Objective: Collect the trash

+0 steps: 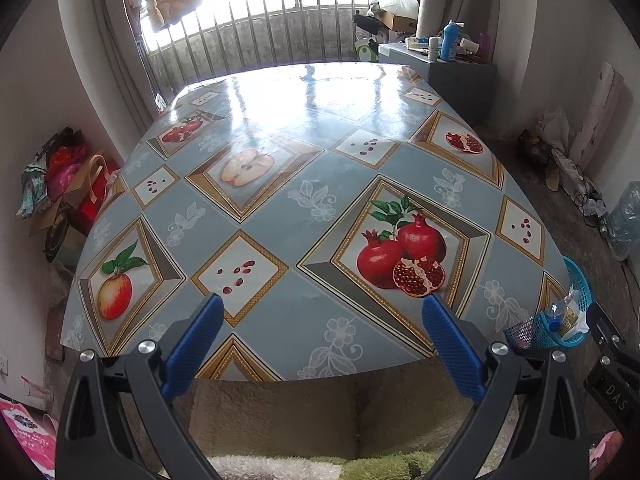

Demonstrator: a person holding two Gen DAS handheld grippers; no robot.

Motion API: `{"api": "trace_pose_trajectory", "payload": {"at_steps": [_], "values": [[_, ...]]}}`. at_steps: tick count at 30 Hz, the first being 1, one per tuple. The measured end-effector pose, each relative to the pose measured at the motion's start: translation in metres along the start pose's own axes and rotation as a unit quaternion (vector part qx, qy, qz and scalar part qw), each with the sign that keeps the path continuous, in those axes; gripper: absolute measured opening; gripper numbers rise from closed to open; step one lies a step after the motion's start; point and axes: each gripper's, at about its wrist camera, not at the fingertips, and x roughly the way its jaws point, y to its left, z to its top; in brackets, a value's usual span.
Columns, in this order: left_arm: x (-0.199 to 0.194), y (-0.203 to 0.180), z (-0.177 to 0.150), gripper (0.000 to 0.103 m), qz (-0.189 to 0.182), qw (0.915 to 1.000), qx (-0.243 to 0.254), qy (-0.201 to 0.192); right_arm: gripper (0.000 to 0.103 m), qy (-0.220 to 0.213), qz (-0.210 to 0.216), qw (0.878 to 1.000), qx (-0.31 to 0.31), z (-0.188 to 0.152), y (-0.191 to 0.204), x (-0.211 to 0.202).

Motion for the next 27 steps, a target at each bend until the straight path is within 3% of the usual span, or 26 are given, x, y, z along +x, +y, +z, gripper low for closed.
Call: {"api": "trace_pose_trajectory", "payload": {"at_steps": [27], "values": [[0.0000, -0.0049, -0.0023, 0.097, -0.007, 0.9999, 0.009, 0.004, 0.095, -0.002, -0.002, 1.000, 0.003, 0.0012, -0.0035, -0.0003]]}}
